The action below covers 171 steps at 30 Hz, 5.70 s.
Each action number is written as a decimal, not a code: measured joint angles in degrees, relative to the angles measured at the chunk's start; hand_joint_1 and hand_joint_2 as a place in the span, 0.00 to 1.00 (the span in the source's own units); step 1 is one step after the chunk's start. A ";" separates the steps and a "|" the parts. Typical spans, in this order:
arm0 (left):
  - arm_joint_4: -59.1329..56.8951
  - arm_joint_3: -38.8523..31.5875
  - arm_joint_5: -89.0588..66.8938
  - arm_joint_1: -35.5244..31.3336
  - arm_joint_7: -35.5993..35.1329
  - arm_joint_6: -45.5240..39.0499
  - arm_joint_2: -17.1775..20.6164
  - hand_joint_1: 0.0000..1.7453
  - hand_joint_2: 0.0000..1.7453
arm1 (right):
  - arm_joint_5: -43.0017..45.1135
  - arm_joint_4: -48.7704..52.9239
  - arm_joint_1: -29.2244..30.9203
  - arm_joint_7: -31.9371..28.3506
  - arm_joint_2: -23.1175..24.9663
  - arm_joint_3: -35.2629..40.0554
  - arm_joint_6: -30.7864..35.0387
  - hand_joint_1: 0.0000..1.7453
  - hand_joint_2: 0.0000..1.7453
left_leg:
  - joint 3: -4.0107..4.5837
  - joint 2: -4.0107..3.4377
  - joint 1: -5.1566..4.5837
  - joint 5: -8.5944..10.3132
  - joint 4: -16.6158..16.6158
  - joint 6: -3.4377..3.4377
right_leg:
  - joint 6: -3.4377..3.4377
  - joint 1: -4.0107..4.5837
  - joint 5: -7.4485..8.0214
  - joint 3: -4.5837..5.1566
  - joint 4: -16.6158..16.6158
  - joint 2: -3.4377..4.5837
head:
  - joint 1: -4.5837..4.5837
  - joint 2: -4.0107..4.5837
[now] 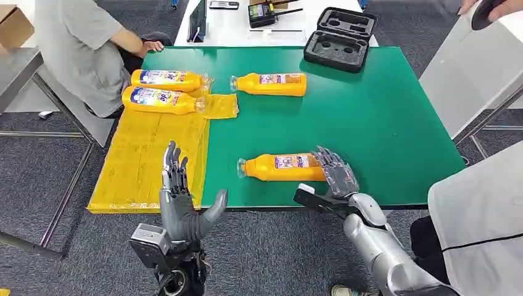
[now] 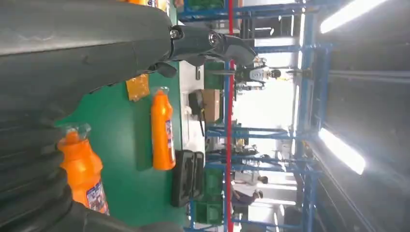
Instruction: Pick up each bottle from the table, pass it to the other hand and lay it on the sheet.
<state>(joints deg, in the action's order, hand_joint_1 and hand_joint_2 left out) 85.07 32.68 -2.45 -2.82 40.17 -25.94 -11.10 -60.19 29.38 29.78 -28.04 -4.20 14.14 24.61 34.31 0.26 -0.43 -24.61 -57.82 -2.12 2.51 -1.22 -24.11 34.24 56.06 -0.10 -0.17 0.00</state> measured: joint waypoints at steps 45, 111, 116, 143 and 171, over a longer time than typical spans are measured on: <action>1.27 2.97 -0.20 -0.30 0.00 -3.74 2.71 0.00 1.00 | 0.59 -2.60 2.39 -4.83 1.85 1.16 -0.85 0.00 1.00 | 0.01 -0.01 0.02 0.00 0.00 0.00 | 0.00 0.02 0.00 0.01 0.03 0.01 | -0.02 0.00; 0.20 4.85 0.66 -3.33 0.00 -1.68 3.26 0.00 1.00 | 1.92 -7.12 9.61 8.09 0.68 4.37 -18.32 1.00 1.00 | -0.31 -0.03 0.01 0.00 0.00 0.00 | 0.00 0.01 0.00 -0.24 -0.01 0.02 | -0.02 0.00; -0.11 4.85 0.66 -3.53 -0.02 -1.73 3.23 0.00 1.00 | 4.40 -7.41 9.60 6.53 0.57 4.17 -19.48 1.00 1.00 | -0.36 -0.03 0.01 0.01 0.00 0.00 | 0.00 0.01 0.00 -0.30 -0.01 0.01 | 0.00 0.00; -0.15 4.83 0.57 -3.58 -0.02 -3.74 3.21 0.00 1.00 | 15.64 -7.63 8.38 -2.27 0.83 -2.05 -25.85 1.00 1.00 | -0.38 -0.05 0.01 0.00 0.00 0.00 | 0.00 0.02 0.00 -0.31 0.00 0.04 | 0.02 0.00; -6.63 -8.99 12.20 -2.28 -0.20 9.78 -3.26 0.00 1.00 | 54.80 10.43 -3.41 -12.07 4.59 -5.16 -31.63 1.00 1.00 | -0.23 0.00 0.02 0.00 0.00 0.00 | -0.01 0.02 -0.01 -0.21 0.01 0.01 | 0.00 0.00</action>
<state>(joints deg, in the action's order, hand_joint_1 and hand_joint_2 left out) 78.44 23.69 9.76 -5.10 39.98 -16.17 -14.36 -5.39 39.81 26.37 -40.11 0.39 8.99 -7.02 34.08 0.26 -0.41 -24.61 -57.81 -2.11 2.50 -1.20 -24.13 34.03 56.07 -0.09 -0.17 0.00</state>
